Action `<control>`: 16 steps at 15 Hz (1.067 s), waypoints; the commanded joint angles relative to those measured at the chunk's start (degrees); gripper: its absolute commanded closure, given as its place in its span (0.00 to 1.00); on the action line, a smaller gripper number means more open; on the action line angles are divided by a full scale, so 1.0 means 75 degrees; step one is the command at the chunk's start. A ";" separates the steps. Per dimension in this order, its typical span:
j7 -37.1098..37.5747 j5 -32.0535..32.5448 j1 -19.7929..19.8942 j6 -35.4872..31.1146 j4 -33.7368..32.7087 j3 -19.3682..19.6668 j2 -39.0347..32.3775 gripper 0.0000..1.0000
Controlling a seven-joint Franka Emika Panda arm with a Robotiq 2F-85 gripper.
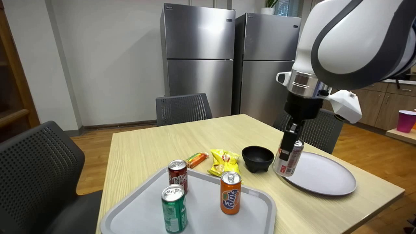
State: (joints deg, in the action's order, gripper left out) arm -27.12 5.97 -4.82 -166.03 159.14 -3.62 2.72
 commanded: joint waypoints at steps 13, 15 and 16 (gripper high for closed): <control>-0.0361 -0.1289 -0.1616 0.0190 0.0065 -0.0844 0.0539 0.62; -0.0399 -0.1221 -0.1723 0.0186 0.0052 -0.0875 0.0569 0.62; -0.0509 -0.1325 -0.1831 0.0218 0.0050 -0.0897 0.0584 0.62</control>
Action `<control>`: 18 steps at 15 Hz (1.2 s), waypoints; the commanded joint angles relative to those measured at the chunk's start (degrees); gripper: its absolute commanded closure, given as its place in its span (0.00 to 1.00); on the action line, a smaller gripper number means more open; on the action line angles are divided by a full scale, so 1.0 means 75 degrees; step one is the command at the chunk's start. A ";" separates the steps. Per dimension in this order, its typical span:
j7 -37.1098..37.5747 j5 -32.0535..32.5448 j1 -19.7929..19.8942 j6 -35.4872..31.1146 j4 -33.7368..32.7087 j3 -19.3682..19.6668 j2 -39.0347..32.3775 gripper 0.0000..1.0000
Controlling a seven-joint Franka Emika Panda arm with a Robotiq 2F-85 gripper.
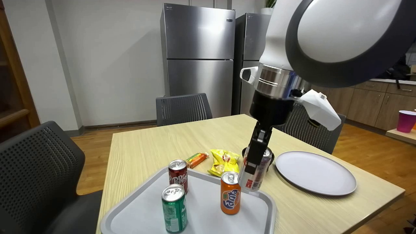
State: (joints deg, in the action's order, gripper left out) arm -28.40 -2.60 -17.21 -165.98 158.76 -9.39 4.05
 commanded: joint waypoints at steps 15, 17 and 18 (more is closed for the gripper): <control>-0.0694 -0.0696 -0.1287 -0.0222 0.0006 -0.0706 -0.0457 0.62; -0.0256 -0.0103 -0.1100 -0.0397 0.0007 -0.0849 -0.0716 0.62; -0.0090 0.0178 -0.1022 -0.0458 0.0008 -0.0890 -0.0824 0.62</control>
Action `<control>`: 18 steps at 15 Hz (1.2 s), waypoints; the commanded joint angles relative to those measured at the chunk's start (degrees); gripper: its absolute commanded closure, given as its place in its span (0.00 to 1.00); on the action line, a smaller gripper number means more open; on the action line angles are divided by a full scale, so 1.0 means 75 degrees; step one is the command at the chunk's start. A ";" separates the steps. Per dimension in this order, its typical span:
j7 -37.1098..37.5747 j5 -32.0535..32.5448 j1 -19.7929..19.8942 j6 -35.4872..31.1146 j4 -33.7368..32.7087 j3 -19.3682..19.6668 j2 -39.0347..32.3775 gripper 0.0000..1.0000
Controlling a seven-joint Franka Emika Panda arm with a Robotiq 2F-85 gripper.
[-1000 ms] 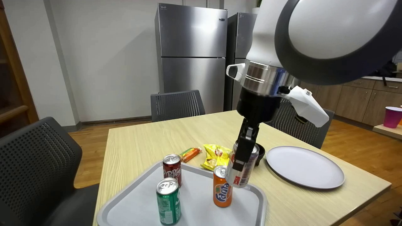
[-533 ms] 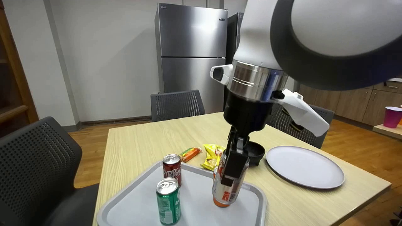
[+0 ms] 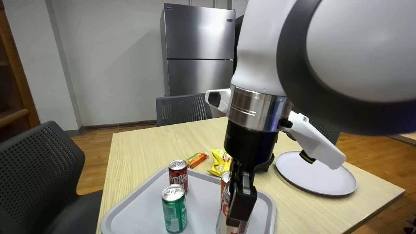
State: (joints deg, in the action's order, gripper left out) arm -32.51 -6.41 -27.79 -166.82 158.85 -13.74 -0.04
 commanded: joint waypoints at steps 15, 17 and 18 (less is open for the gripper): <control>0.2222 0.3121 -0.0311 -0.0687 -0.0356 0.0954 -0.1221 0.62; 0.2561 0.3477 -0.0538 -0.0736 -0.0480 0.1243 -0.1345 0.62; 0.2712 0.3613 -0.0642 -0.0727 -0.0574 0.1370 -0.1447 0.62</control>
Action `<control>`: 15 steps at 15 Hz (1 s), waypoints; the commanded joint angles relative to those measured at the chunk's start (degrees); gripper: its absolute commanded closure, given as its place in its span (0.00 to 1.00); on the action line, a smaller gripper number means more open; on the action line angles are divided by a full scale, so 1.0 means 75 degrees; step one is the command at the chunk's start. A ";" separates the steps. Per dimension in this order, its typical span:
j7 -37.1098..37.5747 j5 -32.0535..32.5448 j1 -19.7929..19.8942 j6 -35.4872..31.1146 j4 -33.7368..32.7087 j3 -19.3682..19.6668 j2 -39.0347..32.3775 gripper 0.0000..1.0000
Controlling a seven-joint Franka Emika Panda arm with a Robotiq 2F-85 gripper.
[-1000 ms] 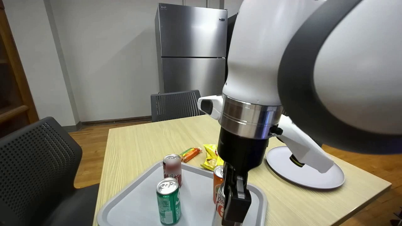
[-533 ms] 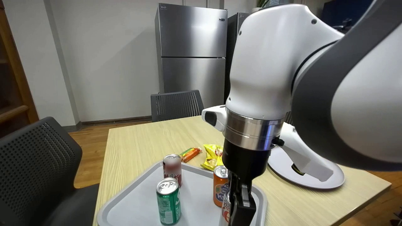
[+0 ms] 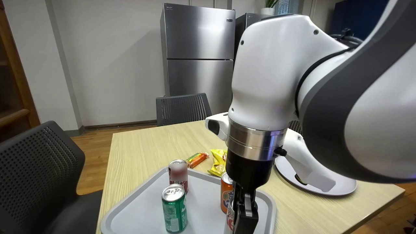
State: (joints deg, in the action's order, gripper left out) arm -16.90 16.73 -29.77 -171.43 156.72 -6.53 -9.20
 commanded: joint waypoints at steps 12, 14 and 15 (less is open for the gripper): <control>0.1241 0.0757 -0.1434 -0.0209 -0.1010 0.1408 -0.1256 0.62; 0.1269 0.0693 -0.1621 -0.0263 -0.1047 0.1576 -0.1350 0.62; 0.1262 0.0624 -0.1682 -0.0229 -0.1060 0.1615 -0.1361 0.62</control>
State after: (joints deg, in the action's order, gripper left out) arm -10.08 20.30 -39.83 -172.53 149.98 3.44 -18.60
